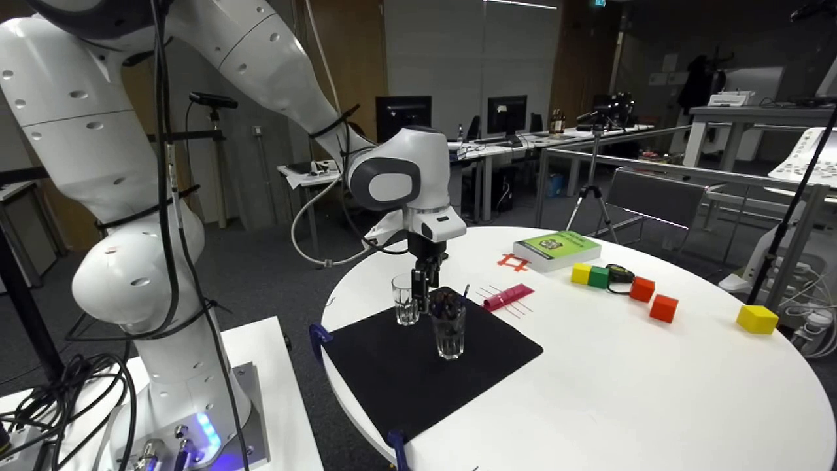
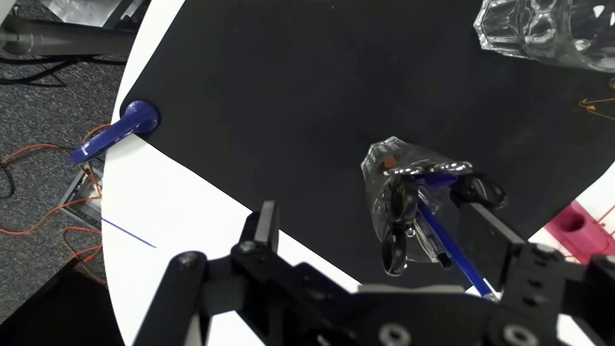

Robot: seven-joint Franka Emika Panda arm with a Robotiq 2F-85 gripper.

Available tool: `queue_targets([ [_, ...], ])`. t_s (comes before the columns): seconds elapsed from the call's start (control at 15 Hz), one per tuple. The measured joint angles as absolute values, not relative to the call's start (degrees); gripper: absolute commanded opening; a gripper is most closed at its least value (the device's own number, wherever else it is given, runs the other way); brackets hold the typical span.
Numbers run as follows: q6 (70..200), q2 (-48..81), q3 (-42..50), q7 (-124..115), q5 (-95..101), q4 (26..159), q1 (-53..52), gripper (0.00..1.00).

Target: Move one scissors from the glass on the right to the glass on the left.

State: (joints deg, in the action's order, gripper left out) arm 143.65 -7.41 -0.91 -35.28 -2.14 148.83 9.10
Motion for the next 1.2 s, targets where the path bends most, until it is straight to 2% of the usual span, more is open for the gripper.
queue_targets([
  [0.27,146.08,-5.0,-0.91,-36.06,-2.14,148.33,8.74,1.0],
  [0.47,147.24,-3.31,-0.79,-36.5,-2.13,147.78,8.34,0.92],
  [0.6,147.43,-2.28,-0.77,-36.77,-2.14,147.18,8.14,0.8],
  [0.67,147.44,-1.82,-0.76,-36.82,-2.14,146.88,8.08,0.63],
  [1.2,147.44,0.72,0.01,-36.9,-2.14,145.13,6.55,0.02],
])
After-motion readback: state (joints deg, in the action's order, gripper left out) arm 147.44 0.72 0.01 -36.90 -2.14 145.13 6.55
